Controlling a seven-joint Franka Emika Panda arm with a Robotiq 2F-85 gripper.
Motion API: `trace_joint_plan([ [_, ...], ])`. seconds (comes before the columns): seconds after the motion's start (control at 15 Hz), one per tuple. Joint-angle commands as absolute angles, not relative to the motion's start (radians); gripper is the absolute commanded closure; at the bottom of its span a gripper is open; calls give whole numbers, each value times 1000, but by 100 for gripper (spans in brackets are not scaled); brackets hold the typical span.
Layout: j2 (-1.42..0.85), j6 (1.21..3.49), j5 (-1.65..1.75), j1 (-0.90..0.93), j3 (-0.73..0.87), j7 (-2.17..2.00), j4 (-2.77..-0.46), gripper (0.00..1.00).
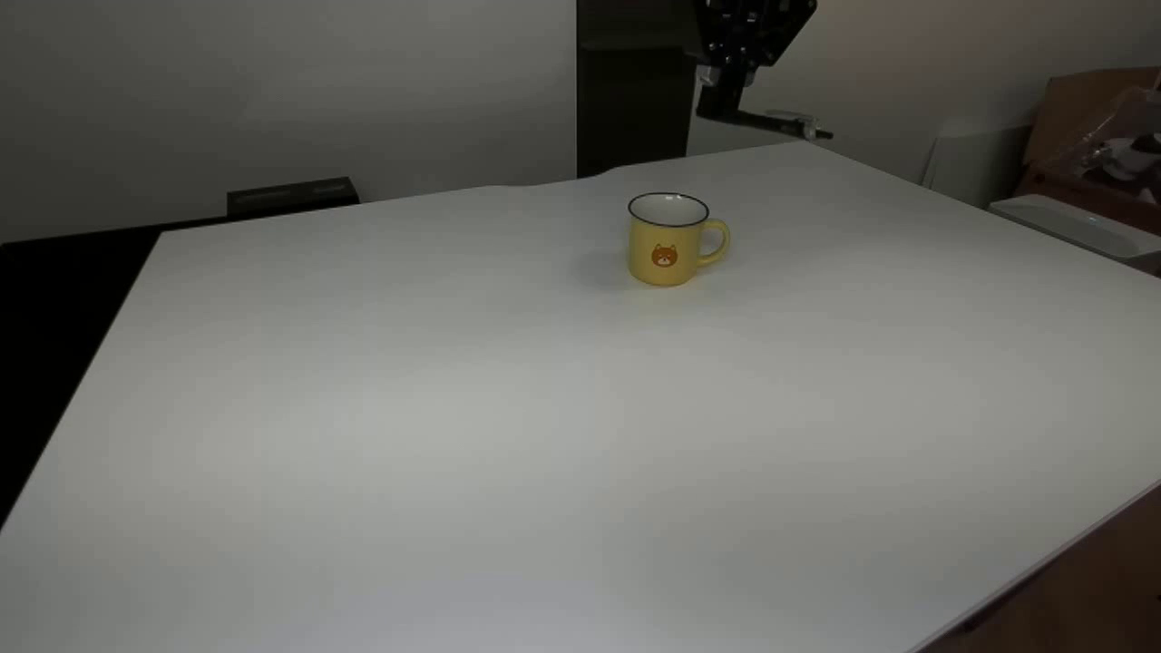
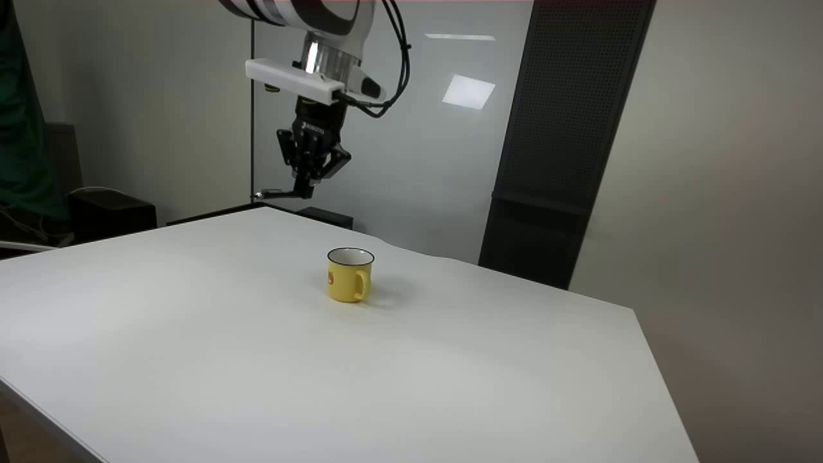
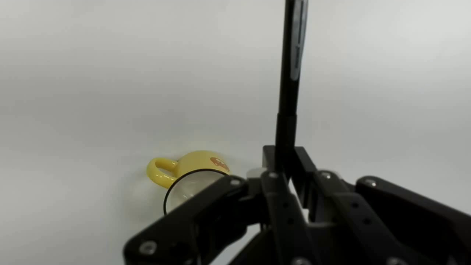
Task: Put the pen in the yellow mug
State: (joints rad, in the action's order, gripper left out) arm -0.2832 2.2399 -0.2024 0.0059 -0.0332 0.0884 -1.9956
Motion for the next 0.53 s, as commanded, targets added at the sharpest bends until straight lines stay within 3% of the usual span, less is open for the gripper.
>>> trace_joint_plan([
  [0.0, -327, 2173, -244, -40, -30, 122, -1915, 97],
  [0.07, -297, 2208, -223, -30, -32, 111, -1968, 86],
  [0.33, -318, 2199, -232, -42, -31, 120, -1945, 86],
  [0.4, -322, 2188, -214, -34, -25, 93, -1942, 97],
  [0.47, -334, 2162, -205, -35, -20, 76, -1925, 97],
])
